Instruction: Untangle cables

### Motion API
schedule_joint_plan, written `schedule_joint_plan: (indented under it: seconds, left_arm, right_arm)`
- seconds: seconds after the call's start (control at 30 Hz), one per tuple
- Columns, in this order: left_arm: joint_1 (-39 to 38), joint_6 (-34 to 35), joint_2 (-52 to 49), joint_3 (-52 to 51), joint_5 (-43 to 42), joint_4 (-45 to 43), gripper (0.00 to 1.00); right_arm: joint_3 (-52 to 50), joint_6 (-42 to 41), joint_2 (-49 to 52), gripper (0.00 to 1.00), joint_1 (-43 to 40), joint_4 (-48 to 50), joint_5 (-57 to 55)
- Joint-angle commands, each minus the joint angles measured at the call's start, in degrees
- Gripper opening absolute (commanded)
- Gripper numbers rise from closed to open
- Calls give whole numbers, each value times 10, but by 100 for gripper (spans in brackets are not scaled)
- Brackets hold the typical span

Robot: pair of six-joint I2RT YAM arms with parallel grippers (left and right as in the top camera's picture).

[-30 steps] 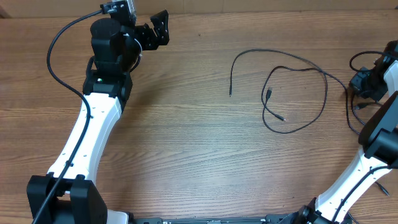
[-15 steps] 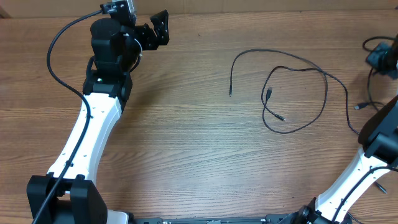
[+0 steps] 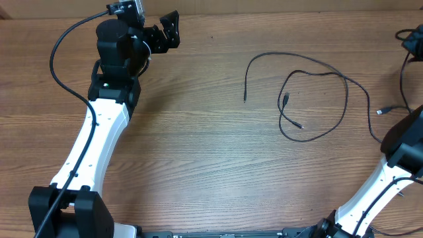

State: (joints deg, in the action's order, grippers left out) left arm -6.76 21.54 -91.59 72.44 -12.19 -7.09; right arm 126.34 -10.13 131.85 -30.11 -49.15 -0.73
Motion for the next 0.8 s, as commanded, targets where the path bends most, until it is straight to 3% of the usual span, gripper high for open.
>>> schedule_joint_plan:
  seconds: [0.0, 0.5, 0.7, 0.77]
  left_arm:
    - [-4, 8, 1, 5, 6, 0, 100]
    - [-4, 37, 1, 5, 6, -5, 100]
    - [-4, 59, 1, 5, 6, -13, 100]
    - [-4, 59, 1, 5, 5, -13, 100]
  right_arm:
    - [21, -5, 0, 4, 2, 23, 3]
    - [21, 6, 0, 4, -5, 289, -53]
    - [21, 6, 0, 4, -5, 295, -70]
    - [21, 6, 0, 14, -5, 288, -84]
